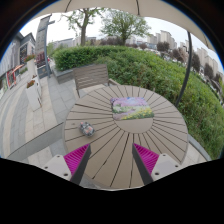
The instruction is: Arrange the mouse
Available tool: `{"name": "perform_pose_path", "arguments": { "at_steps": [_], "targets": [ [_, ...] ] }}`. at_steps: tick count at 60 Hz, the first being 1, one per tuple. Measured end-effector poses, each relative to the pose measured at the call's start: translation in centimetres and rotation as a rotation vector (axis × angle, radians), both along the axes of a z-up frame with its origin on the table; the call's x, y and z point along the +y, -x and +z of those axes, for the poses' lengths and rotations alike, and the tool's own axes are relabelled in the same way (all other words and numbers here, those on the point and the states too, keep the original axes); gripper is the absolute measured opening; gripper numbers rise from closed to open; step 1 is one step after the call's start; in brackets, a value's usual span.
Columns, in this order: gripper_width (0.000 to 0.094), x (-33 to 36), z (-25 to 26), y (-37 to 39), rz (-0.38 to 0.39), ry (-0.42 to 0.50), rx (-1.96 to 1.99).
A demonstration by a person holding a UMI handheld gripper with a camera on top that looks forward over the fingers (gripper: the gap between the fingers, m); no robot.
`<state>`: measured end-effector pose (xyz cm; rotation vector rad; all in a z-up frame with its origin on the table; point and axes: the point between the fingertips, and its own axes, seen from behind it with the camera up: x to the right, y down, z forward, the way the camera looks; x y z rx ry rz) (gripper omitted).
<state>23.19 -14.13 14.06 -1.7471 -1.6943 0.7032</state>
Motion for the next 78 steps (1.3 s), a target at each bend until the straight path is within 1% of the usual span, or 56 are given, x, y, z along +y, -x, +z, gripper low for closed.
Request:
{"name": "perform_pose_path", "arguments": {
  "at_steps": [5, 6, 12, 17, 23, 35, 52, 60, 74, 78],
  "targets": [
    [0.0854, -2.3, -0.7, 1.3, 0.038, 0.010, 0.019],
    [0.0851, -4.4, -0.3, 1.0, 0.039, 0.006, 0.023],
    [0.0852, -7.7, -1.0, 2.2, 0.063, 0.005, 0.055],
    [0.0854, -9.7, -1.7, 3.4, 0.073, 0.014, 0.101],
    [0.0854, -10.4, -3.8, 5.0, 0.059, 0.018, 0.108],
    [0.0853, -10.4, -9.5, 9.2, 0.044, 0.011, 0.122],
    [0.0859, -10.0, -14.6, 14.9, 0.036, 0.007, 0.125],
    [0.0857, -9.7, -15.4, 17.1, 0.032, 0.004, 0.128],
    [0.0856, -8.0, -15.6, 20.1, -0.020, -0.008, 0.129],
    [0.0824, -7.8, -15.7, 20.5, -0.025, 0.000, 0.124]
  ]
}}
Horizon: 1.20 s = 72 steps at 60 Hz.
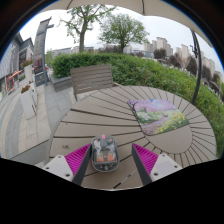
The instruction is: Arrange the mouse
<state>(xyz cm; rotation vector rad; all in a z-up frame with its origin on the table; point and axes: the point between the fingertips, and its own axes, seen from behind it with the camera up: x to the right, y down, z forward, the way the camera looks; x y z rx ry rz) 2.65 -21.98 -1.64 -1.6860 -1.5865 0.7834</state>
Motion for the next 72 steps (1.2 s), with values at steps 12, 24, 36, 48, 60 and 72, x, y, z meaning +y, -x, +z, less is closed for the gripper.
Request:
{"name": "perform_pose_path", "arguments": {
  "at_steps": [12, 24, 36, 48, 60, 72],
  "targets": [
    [0.0437, 0.2, -0.3, 0.7, 0.011, -0.046, -0.013],
    [0.0344, 0.0, 3.5, 0.8, 0.065, -0.001, -0.026],
    [0.0344, 6.9, 13.9, 7.9, 0.015, 0.046, 0.113],
    [0.0344, 19.3, 11.2, 16.9, -0.054, -0.046, 0.113],
    [0.0386, 23.6, 1.3, 18.2, -0.058, 0.047, -0.014],
    [0.0833, 24.3, 1.7, 17.0, -0.075, 0.032, -0.031]
  ]
}}
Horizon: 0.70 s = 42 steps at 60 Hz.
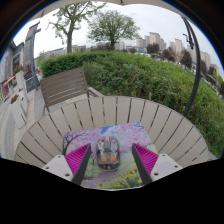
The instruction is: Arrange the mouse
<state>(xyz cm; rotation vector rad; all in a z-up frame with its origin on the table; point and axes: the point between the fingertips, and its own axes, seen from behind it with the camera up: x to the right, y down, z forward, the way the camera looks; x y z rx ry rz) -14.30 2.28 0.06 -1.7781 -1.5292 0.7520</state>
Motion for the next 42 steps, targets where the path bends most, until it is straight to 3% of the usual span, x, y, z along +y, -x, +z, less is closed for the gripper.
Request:
{"name": "perform_pose_path", "arguments": {
  "at_steps": [9, 22, 33, 42],
  "targets": [
    [0.0844, -1.4, 7.5, -5.4, -0.010, 0.013, 0.002],
    [0.0847, -4.6, 16.8, -20.5, -0.016, 0.019, -0.039],
    [0.0847, -6.2, 19.0, -32.6, -0.030, -0.032, -0.089],
    [0.0842, -7.1, 19.2, -38.0, -0.046, -0.051, -0.102]
  ]
}}
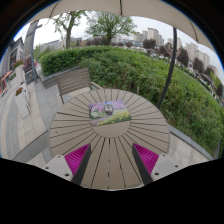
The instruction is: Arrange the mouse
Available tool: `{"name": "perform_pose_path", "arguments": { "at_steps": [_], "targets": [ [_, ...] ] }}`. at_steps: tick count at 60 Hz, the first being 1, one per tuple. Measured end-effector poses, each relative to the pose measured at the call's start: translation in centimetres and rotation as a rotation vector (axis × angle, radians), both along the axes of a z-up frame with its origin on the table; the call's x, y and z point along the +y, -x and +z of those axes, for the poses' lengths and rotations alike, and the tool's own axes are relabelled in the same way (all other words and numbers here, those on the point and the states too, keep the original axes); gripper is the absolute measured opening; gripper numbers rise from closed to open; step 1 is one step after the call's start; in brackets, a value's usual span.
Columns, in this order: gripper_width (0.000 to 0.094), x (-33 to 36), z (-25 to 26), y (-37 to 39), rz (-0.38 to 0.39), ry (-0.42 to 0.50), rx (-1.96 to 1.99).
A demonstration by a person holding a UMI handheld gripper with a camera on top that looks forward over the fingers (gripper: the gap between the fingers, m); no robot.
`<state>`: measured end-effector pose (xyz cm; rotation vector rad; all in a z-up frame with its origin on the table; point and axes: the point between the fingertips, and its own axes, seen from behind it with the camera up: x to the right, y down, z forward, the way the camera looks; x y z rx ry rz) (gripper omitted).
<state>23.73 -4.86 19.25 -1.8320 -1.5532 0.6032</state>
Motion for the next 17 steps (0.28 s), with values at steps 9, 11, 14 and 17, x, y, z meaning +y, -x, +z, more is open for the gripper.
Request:
{"name": "perform_pose_path", "arguments": {
  "at_steps": [9, 11, 14, 17],
  "targets": [
    [0.0847, 0.0, 0.2, -1.7, -0.013, 0.000, 0.003],
    [0.0846, 0.0, 0.1, -2.0, -0.015, 0.003, 0.000],
    [0.0846, 0.2, -0.3, -2.1, -0.017, 0.015, -0.011],
    [0.0845, 0.8, -0.7, -2.1, -0.014, 0.019, -0.026]
  ]
}}
